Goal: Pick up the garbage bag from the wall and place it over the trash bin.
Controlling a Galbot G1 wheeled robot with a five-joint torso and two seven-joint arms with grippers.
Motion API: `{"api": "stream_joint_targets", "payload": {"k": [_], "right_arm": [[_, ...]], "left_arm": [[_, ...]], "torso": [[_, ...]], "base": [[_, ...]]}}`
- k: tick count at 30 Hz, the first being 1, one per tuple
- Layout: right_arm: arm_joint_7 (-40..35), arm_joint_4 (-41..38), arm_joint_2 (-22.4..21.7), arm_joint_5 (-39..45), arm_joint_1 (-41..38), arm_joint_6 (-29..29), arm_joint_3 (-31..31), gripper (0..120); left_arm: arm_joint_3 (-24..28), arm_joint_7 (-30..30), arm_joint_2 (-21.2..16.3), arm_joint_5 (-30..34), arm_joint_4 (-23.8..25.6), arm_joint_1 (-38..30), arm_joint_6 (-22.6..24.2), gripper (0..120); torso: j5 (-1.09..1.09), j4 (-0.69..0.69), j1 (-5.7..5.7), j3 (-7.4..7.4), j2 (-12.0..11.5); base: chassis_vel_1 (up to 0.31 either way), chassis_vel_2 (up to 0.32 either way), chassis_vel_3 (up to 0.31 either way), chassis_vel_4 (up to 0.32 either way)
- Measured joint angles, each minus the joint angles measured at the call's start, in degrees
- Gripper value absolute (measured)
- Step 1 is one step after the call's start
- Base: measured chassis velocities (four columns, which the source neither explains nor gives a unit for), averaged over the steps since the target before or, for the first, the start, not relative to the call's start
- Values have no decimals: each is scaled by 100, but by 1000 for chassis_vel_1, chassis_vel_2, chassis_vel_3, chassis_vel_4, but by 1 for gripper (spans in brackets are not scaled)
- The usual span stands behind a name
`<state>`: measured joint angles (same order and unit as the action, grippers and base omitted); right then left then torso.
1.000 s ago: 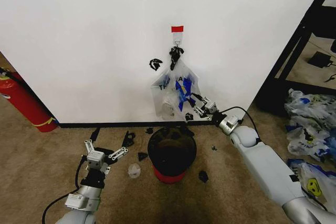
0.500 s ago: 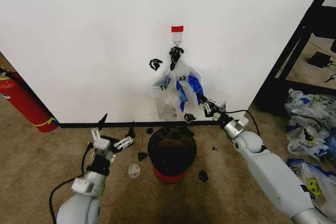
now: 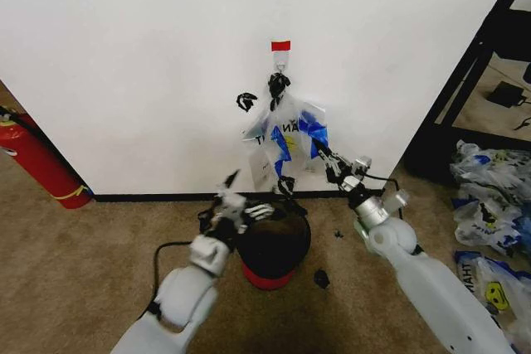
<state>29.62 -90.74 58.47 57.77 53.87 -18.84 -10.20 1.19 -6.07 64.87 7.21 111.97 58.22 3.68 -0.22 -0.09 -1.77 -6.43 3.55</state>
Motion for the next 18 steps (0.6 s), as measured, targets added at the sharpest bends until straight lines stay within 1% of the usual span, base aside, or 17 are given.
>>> {"api": "stream_joint_targets", "payload": {"k": [1, 2, 3, 5, 7, 8, 9, 10, 12, 13, 16, 17, 18], "right_arm": [[0, 0, 0, 0, 0, 0, 0, 0], [1, -31, -1, 0, 59, -1, -37, 0], [1, -73, -4, 1, 131, -4, -89, 0], [1, -121, -7, 6, 190, -7, -137, 0], [-4, -201, -1, 33, 244, -15, -182, 0], [-7, -212, 3, 36, 248, -17, -185, 0], [-15, -235, 15, 38, 255, -19, -189, 0], [-15, -235, 15, 38, 255, -19, -189, 0], [-28, -260, 28, 37, 257, -22, -193, 0], [-31, -272, 33, 30, 258, -26, -197, 0], [-35, -293, 20, -2, 265, -36, -223, 0], [-35, -293, 20, -2, 265, -36, -223, 0], [-36, -293, 19, -8, 265, -39, -227, 0]], "left_arm": [[0, 0, 0, 0, 0, 0, 0, 100], [157, -37, -53, -46, -110, -272, 111, 100], [375, -109, -121, -110, -279, -637, 253, 100], [575, -237, -169, -140, -431, -949, 377, 100], [985, -583, -199, -77, -603, -1450, 644, 100], [1054, -657, -199, -45, -612, -1529, 709, 100], [1202, -826, -193, 16, -617, -1672, 880, 100], [1202, -826, -193, 16, -617, -1672, 880, 100], [1490, -1102, -163, 82, -619, -1874, 1229, 100], [1675, -1322, -114, 113, -649, -2003, 1494, 100], [2033, -1733, -3, 153, -737, -2211, 2054, 100], [2033, -1733, -3, 153, -737, -2211, 2054, 100], [2085, -1791, 12, 167, -737, -2236, 2157, 100]], "torso": [[0, 0, 0, 0, 0], [-1, -1, -1, 0, 0], [0, 2, 0, 0, 0], [0, 0, 0, 0, 0], [0, 0, 0, 0, 0], [0, 1, 0, 0, 0], [0, 2, 0, 0, 0], [0, 2, 0, 0, 0], [0, 3, 0, 0, 0], [0, 2, 0, 0, 0], [0, 0, 0, 0, 0], [0, 0, 0, 0, 0], [0, 0, 0, 0, 0]], "base": [[0, 0, 0, 0], [0, 0, 0, 0], [0, 0, 0, 0], [0, 0, 0, 0], [0, 0, 0, 0], [0, 0, 0, 0], [0, 0, 0, 0], [0, 0, 0, 0], [0, 0, 0, 0], [0, 0, 0, 0], [0, 0, 0, 0], [0, 0, 0, 0], [0, 0, 0, 0]]}}
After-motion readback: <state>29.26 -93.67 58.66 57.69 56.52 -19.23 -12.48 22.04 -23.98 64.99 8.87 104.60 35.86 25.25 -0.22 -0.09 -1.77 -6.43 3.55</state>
